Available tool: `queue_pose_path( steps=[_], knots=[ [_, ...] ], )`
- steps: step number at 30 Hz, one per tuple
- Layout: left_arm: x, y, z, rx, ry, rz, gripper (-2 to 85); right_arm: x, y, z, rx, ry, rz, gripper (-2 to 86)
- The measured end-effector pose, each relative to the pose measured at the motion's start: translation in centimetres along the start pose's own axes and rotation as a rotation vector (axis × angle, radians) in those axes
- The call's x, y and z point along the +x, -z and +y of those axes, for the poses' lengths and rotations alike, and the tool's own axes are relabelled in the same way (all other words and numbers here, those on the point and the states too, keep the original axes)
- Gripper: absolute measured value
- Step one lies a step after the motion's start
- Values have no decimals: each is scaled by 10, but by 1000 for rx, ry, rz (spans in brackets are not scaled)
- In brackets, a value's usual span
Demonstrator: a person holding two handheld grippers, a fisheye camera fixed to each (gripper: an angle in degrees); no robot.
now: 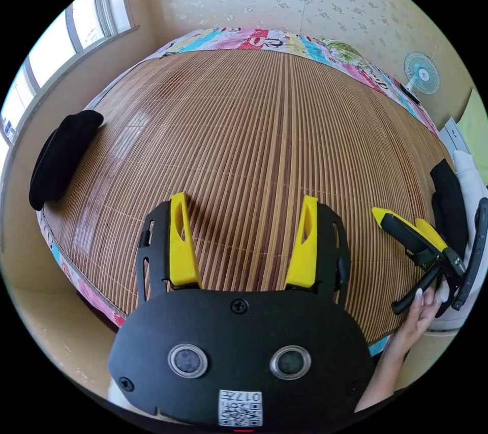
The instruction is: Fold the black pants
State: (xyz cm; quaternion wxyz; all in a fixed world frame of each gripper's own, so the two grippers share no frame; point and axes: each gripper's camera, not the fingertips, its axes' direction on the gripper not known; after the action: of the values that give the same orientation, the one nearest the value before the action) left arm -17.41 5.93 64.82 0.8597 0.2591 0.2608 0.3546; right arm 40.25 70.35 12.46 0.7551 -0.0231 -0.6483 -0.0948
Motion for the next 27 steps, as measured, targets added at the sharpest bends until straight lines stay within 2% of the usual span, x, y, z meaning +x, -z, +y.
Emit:
queue_pose_path(
  steps=[27],
  knots=[
    [-111, -18, -41, -16, 8, 13, 291, 16, 44, 12, 24, -5, -12, 320]
  ],
)
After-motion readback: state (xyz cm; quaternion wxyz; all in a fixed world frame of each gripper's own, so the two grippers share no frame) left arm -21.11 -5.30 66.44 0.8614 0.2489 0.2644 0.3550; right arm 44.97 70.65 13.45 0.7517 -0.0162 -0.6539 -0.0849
